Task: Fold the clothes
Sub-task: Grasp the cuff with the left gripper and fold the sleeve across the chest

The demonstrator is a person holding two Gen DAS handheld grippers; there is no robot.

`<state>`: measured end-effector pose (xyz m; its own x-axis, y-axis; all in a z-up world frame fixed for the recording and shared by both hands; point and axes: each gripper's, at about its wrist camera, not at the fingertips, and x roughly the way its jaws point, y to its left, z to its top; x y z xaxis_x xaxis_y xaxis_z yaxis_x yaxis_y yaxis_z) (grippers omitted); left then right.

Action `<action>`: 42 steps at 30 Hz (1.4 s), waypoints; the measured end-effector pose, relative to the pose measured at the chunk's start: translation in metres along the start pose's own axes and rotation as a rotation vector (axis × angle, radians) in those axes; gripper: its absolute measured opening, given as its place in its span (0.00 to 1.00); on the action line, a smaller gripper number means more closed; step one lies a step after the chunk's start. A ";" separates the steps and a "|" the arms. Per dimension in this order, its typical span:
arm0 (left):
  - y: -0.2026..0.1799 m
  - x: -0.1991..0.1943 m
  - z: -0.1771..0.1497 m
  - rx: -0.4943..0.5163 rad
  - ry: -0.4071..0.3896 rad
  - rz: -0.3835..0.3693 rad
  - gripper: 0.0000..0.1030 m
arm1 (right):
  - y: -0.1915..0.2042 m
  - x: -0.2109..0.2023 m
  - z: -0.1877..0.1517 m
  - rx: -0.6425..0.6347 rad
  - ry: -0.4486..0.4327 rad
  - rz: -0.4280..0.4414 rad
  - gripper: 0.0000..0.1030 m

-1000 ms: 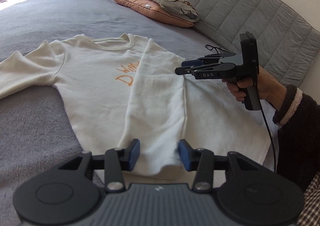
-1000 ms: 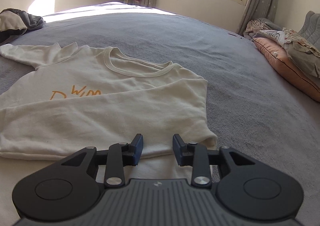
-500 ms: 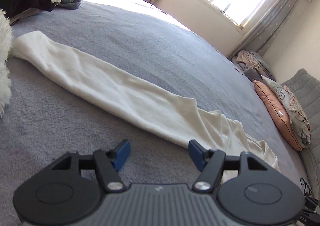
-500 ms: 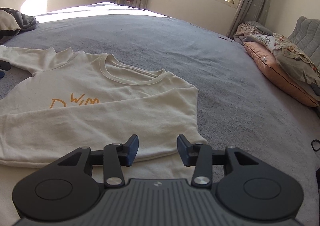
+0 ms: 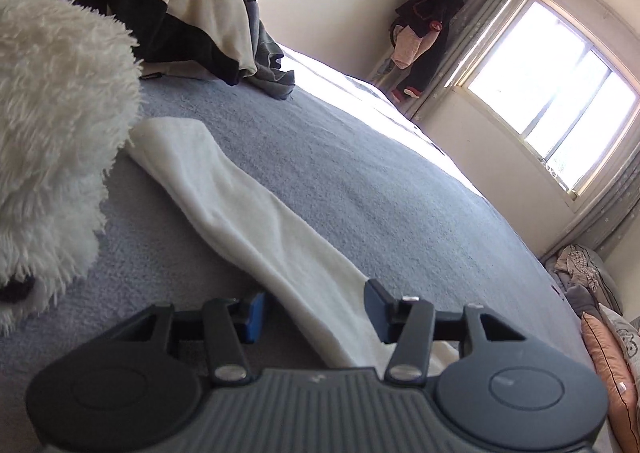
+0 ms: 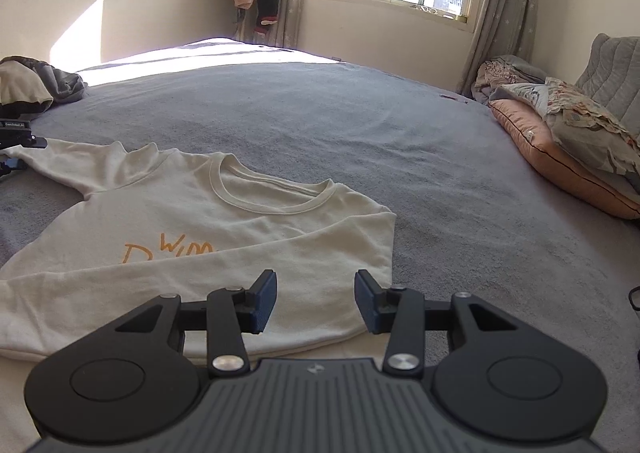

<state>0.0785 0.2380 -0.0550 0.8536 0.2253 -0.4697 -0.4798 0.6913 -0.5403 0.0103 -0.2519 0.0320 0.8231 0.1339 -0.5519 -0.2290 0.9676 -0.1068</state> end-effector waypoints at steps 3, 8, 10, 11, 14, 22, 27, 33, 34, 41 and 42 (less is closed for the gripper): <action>0.003 0.002 0.002 -0.030 -0.039 0.033 0.36 | 0.001 -0.004 0.002 -0.002 -0.013 0.014 0.44; -0.001 -0.009 0.007 -0.049 -0.096 0.051 0.12 | 0.003 -0.008 0.004 -0.016 -0.025 0.014 0.44; -0.013 -0.021 0.008 -0.003 -0.136 0.013 0.10 | 0.001 -0.011 0.005 -0.009 -0.029 0.009 0.44; -0.018 -0.028 0.008 0.023 -0.153 -0.013 0.09 | 0.000 -0.012 0.006 -0.004 -0.030 0.007 0.44; -0.039 -0.045 0.010 0.106 -0.193 -0.090 0.08 | -0.003 -0.013 0.007 0.010 -0.036 0.000 0.44; -0.097 -0.085 -0.001 0.301 -0.194 -0.307 0.08 | -0.004 -0.016 0.009 0.018 -0.047 -0.004 0.45; -0.125 -0.113 -0.018 0.419 -0.172 -0.449 0.08 | -0.004 -0.018 0.010 0.022 -0.054 -0.002 0.47; -0.151 -0.137 -0.050 0.530 -0.083 -0.589 0.08 | -0.009 -0.021 0.013 0.044 -0.065 -0.006 0.50; -0.154 -0.140 -0.057 0.554 -0.063 -0.613 0.08 | -0.011 -0.022 0.014 0.051 -0.066 -0.008 0.50; -0.167 -0.146 -0.108 0.708 0.149 -0.767 0.08 | -0.018 -0.022 0.015 0.079 -0.057 -0.020 0.50; -0.167 -0.147 -0.116 0.730 0.181 -0.782 0.08 | -0.018 -0.022 0.015 0.078 -0.056 -0.021 0.50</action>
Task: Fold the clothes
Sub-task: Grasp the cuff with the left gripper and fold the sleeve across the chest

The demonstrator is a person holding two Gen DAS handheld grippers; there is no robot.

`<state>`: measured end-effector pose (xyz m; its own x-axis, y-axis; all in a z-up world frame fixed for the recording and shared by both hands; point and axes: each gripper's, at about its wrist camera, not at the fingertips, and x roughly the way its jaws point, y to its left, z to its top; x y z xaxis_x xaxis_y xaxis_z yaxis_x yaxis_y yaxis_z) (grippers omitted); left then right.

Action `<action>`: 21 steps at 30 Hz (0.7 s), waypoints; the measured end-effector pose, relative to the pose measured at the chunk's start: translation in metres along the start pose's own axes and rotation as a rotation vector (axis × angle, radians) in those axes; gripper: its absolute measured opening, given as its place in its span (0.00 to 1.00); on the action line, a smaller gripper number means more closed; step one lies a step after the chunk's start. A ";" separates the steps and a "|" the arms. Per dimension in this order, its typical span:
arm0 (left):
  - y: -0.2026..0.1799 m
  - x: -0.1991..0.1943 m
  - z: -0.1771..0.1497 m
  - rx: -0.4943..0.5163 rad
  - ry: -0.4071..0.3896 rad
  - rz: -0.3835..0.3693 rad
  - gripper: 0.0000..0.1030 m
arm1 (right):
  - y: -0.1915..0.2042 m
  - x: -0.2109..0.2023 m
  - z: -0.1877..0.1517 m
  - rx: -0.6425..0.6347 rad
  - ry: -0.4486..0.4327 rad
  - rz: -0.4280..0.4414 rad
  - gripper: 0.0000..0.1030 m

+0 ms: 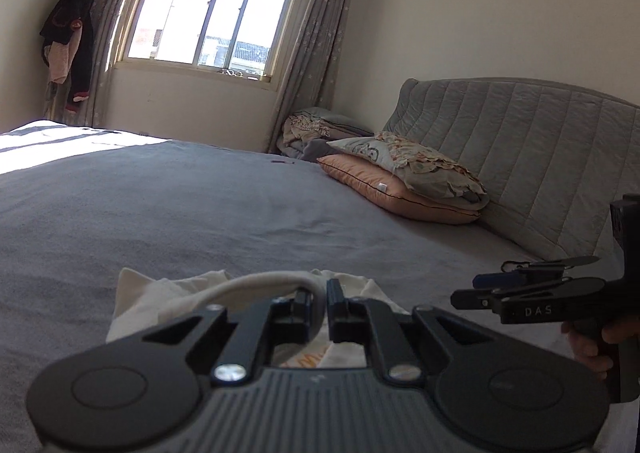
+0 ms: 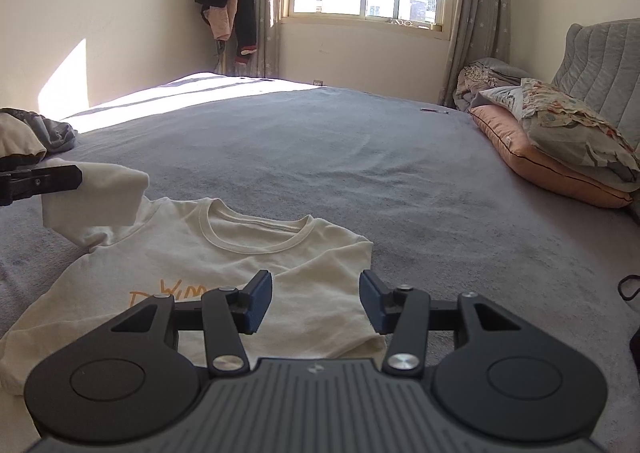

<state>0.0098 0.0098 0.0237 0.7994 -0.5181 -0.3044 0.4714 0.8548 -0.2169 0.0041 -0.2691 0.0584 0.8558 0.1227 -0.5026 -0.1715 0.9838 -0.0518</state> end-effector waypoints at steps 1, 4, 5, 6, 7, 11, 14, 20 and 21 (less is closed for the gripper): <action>-0.004 0.003 -0.005 0.007 0.026 -0.018 0.08 | 0.000 0.000 0.000 0.000 0.001 0.000 0.50; -0.017 0.012 -0.029 0.020 0.134 -0.070 0.08 | 0.000 0.000 -0.001 -0.001 0.005 0.002 0.50; -0.018 0.014 -0.036 0.021 0.169 -0.081 0.08 | 0.000 0.000 -0.001 -0.001 0.007 0.002 0.50; -0.019 0.017 -0.041 0.021 0.199 -0.087 0.08 | 0.000 -0.001 -0.001 -0.001 0.008 0.002 0.50; -0.019 0.019 -0.049 0.019 0.242 -0.092 0.08 | -0.001 -0.001 -0.001 -0.001 0.009 0.001 0.50; -0.010 0.021 -0.063 -0.065 0.339 -0.117 0.31 | -0.002 -0.002 -0.001 0.001 0.013 -0.001 0.50; 0.006 0.011 -0.063 -0.208 0.301 -0.135 0.40 | -0.001 -0.003 -0.001 -0.001 0.010 0.001 0.50; 0.049 0.019 -0.064 -0.543 0.213 -0.085 0.42 | 0.002 -0.002 -0.001 -0.001 0.011 0.017 0.50; 0.056 0.022 -0.065 -0.599 0.193 -0.079 0.40 | 0.002 -0.002 0.000 0.002 0.011 0.022 0.50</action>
<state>0.0294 0.0444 -0.0558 0.6625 -0.6227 -0.4163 0.1909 0.6778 -0.7101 0.0022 -0.2672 0.0588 0.8466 0.1427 -0.5127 -0.1888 0.9813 -0.0386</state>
